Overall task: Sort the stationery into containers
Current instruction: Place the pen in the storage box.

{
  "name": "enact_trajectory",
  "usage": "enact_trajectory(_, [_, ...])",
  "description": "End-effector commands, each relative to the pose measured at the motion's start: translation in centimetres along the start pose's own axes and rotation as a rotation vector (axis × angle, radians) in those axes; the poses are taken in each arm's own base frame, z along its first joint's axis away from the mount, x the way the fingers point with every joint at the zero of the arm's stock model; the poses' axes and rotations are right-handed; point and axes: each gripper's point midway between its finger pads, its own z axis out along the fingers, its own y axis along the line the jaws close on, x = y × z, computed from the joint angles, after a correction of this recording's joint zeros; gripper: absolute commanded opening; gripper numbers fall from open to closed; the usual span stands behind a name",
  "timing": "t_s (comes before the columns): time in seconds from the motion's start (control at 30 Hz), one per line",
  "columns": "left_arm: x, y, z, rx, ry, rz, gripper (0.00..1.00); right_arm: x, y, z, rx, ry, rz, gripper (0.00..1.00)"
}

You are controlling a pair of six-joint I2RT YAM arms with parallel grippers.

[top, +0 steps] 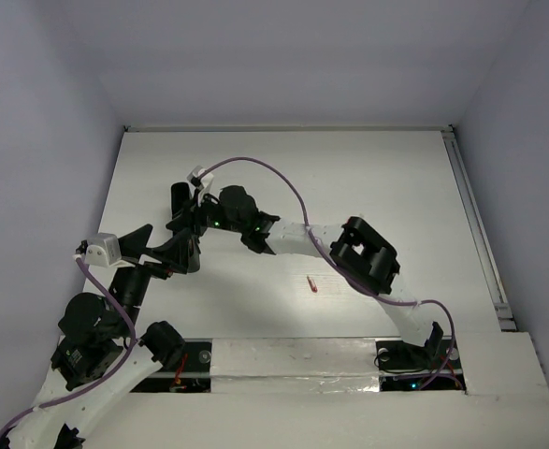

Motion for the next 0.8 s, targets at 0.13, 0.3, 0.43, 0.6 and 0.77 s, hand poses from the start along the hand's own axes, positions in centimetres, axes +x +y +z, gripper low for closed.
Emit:
enact_trajectory(0.13, [-1.0, -0.4, 0.0, 0.018, -0.037, -0.017, 0.99, -6.0, 2.1, -1.3, 0.015, -0.136, -0.066, 0.47])
enact_trajectory(0.3, [-1.0, -0.4, 0.0, 0.017, -0.038, -0.017, 0.99, -7.9, 2.0, -2.8, 0.049, -0.170, -0.060, 0.48])
enact_trajectory(0.43, [-0.9, -0.4, 0.1, 0.020, -0.033, -0.014, 0.99, -9.7, -1.3, -5.5, 0.146, -0.193, -0.023, 0.48])
enact_trajectory(0.6, [-0.7, -0.5, 0.2, 0.021, -0.029, -0.011, 0.99, -8.6, -6.6, -10.7, 0.303, -0.148, 0.054, 0.48])
enact_trajectory(0.77, [-0.2, -0.9, 0.6, 0.033, -0.008, -0.001, 0.99, -7.7, -10.7, -17.5, 0.504, -0.106, 0.119, 0.45])
